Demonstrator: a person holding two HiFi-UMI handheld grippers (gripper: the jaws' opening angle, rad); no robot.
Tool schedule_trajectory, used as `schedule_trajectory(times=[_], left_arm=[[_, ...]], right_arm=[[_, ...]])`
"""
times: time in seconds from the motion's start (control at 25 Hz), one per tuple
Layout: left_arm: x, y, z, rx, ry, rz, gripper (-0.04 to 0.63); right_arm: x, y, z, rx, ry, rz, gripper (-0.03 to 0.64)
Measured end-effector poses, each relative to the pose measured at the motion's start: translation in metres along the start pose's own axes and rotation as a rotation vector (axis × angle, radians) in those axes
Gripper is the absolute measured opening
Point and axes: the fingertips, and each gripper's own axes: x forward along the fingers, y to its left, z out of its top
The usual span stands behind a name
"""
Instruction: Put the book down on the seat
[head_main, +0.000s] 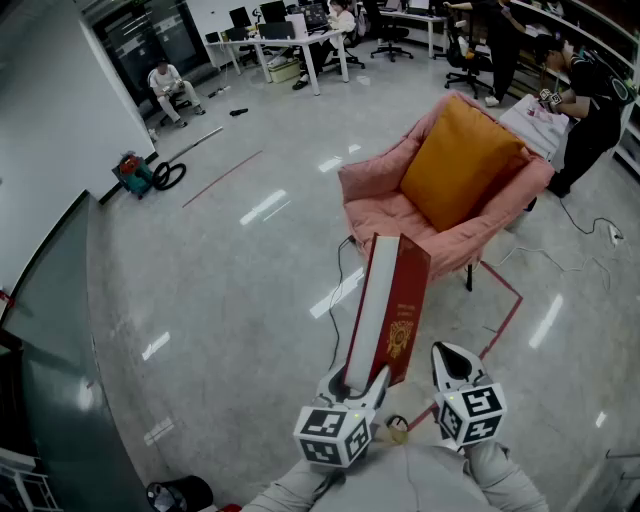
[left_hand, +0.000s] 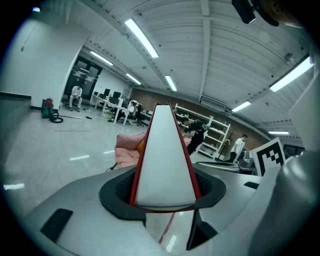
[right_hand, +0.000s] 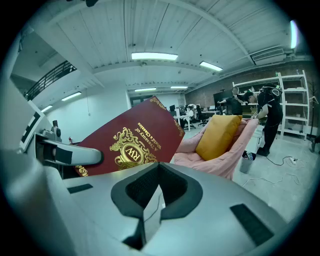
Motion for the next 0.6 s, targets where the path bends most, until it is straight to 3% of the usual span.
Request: schedule_trajectory(times=[0.6], left_arm=[[-0.020, -0.014, 0.005, 0.020, -0.037, 0.042, 0.245]], right_arm=[[-0.023, 0.018, -0.003, -0.027, -0.014, 0.049, 0.005]])
